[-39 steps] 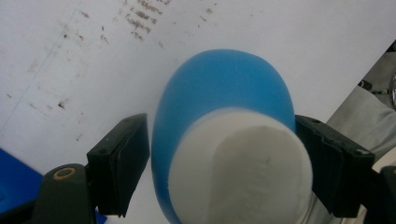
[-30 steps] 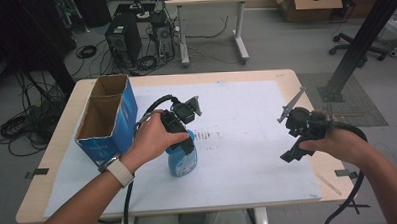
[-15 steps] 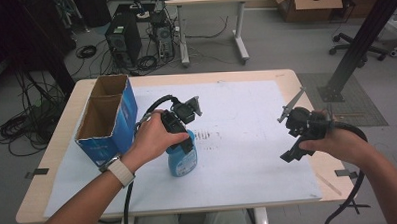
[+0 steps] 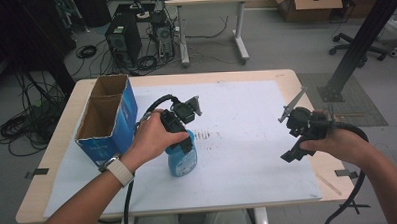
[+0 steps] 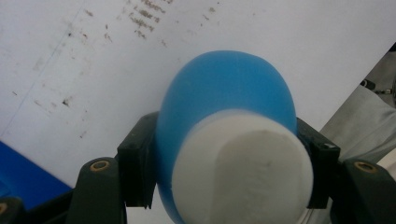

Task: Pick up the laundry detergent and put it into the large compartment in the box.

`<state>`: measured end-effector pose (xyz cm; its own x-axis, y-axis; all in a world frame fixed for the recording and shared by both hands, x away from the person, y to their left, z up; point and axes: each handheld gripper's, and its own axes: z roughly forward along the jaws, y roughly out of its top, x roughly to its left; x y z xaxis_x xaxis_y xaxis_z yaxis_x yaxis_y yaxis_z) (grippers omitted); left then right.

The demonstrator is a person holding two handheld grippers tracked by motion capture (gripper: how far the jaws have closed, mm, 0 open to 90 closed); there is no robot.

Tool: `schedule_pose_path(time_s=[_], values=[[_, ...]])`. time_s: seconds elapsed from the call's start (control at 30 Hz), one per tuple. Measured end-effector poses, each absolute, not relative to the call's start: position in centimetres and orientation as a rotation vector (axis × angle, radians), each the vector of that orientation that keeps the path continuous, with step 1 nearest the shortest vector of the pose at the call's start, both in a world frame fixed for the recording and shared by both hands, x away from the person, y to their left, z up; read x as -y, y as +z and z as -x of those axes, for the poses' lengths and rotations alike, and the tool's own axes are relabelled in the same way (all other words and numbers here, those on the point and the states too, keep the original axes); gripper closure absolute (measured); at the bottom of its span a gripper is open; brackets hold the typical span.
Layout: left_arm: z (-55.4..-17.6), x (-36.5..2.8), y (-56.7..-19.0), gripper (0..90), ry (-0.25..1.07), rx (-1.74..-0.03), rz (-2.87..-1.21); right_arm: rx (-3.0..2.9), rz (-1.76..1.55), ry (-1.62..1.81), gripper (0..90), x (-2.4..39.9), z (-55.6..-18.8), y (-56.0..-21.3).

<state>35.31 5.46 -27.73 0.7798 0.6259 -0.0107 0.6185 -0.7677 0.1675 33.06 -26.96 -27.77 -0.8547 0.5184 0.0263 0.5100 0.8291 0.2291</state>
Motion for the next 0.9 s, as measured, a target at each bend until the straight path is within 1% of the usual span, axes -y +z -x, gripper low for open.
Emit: schedule_pose_path(time_s=[0.3, 0.73, 0.77, 0.9], values=[[-35.1, -5.7, -25.7, 36.9, 0.090, -1.006, -2.806, -2.966, -0.836, 0.359, 8.9, 27.1, -32.9, -27.7], [-35.3, -6.9, -19.6, 36.9, 0.106, -1.065, -2.786, -2.967, -0.829, 0.363, 9.0, 27.0, -32.8, -27.6], [-35.3, -6.9, -19.6, 36.9, 0.106, -1.065, -2.786, -2.967, -0.829, 0.363, 9.0, 27.0, -32.8, -27.6], [-35.4, -7.5, -17.0, 36.9, 0.104, -1.114, -2.769, -2.970, -0.821, 0.360, 9.0, 26.9, -32.9, -27.6]])
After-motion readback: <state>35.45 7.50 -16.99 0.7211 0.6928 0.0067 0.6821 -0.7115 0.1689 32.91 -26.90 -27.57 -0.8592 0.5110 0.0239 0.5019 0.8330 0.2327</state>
